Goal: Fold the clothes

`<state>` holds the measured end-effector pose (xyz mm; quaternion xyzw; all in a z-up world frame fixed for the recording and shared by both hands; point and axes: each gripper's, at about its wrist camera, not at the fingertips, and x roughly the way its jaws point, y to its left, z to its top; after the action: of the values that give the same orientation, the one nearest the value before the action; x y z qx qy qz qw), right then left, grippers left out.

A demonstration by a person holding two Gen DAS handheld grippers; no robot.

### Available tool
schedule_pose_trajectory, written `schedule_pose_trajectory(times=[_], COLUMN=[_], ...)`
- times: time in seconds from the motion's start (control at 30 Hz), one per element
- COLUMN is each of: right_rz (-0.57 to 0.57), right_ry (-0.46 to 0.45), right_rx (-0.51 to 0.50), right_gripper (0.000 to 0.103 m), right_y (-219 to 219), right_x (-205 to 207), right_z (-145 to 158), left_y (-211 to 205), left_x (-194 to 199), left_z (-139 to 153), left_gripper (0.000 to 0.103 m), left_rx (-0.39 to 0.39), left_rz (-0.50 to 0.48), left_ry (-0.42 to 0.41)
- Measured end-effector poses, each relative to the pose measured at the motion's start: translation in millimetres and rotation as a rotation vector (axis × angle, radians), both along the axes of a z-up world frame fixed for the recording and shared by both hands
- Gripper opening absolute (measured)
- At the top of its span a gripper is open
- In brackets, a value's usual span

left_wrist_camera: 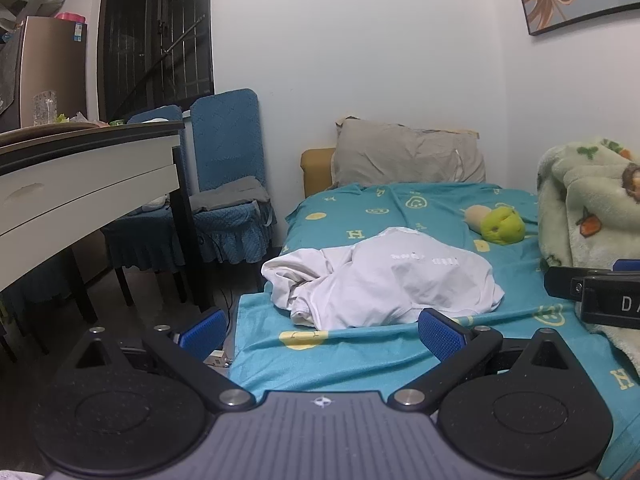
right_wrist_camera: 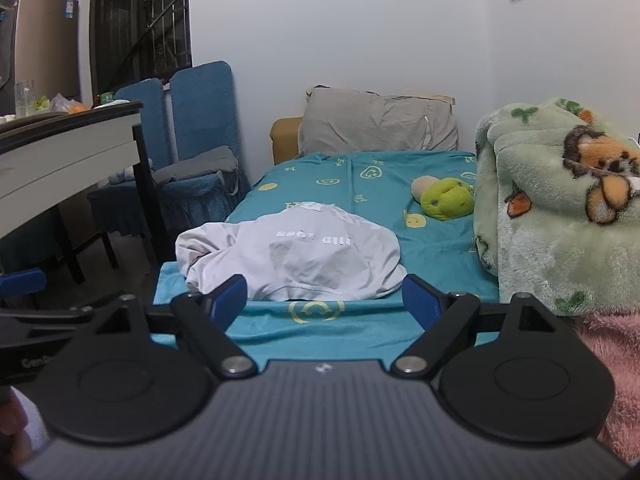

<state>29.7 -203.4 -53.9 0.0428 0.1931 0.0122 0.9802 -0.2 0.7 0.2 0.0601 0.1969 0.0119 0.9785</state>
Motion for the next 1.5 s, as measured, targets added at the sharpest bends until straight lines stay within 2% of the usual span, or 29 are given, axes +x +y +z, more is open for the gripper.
schedule_pose_trajectory(times=[0.4,1.5], right_rz=[0.002,-0.011], right_ry=[-0.009,-0.001], right_rx=[0.012,0.035], right_gripper=[0.086,0.086], right_y=[-3.2,-2.1], right_x=[-4.9,-4.1], right_z=[1.9,1.4], left_y=[5.0,6.9], left_x=[-1.3,0.1], left_z=[1.5,-2.6], left_gripper=[0.103,0.103], left_rx=[-0.039,-0.063], left_rz=[0.005,0.002], left_ry=[-0.018,-0.01])
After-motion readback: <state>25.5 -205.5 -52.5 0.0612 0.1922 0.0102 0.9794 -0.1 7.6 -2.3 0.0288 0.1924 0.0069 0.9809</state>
